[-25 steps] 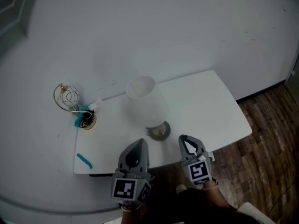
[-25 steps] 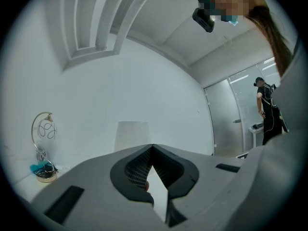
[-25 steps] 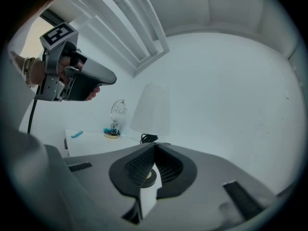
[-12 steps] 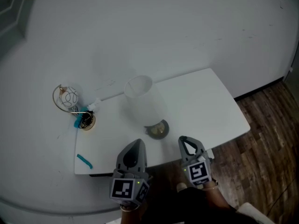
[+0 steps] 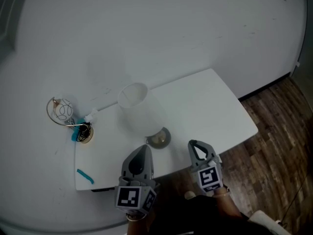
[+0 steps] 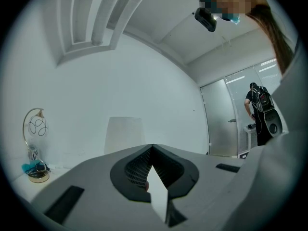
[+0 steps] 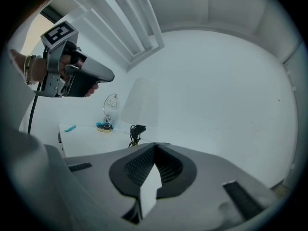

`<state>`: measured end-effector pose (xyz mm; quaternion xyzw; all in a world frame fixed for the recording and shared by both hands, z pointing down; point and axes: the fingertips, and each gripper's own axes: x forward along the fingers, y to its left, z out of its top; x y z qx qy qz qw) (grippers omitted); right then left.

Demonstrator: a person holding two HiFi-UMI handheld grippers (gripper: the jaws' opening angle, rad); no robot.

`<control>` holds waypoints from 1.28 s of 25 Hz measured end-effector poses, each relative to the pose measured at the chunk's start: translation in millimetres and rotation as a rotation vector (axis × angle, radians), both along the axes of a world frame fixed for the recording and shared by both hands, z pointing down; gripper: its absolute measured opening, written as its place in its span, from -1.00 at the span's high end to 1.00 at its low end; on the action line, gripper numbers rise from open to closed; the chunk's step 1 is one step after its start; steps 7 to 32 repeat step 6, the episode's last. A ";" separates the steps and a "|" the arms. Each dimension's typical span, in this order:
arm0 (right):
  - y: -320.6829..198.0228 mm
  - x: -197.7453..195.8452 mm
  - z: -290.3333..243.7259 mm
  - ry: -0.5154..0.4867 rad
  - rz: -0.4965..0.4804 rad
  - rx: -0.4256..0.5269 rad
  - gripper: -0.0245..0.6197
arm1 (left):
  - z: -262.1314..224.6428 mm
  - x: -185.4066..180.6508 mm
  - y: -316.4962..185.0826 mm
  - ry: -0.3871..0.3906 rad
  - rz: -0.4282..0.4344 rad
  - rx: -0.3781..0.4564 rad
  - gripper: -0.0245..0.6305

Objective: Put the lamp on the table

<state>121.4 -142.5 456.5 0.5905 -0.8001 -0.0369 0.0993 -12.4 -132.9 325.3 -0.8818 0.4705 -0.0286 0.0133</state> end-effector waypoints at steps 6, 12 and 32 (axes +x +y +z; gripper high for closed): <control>-11.0 3.1 2.3 -0.004 0.010 -0.008 0.93 | -1.2 0.5 -13.9 -0.003 0.001 0.003 0.93; -11.0 3.1 2.3 -0.004 0.010 -0.008 0.93 | -1.2 0.5 -13.9 -0.003 0.001 0.003 0.93; -11.0 3.1 2.3 -0.004 0.010 -0.008 0.93 | -1.2 0.5 -13.9 -0.003 0.001 0.003 0.93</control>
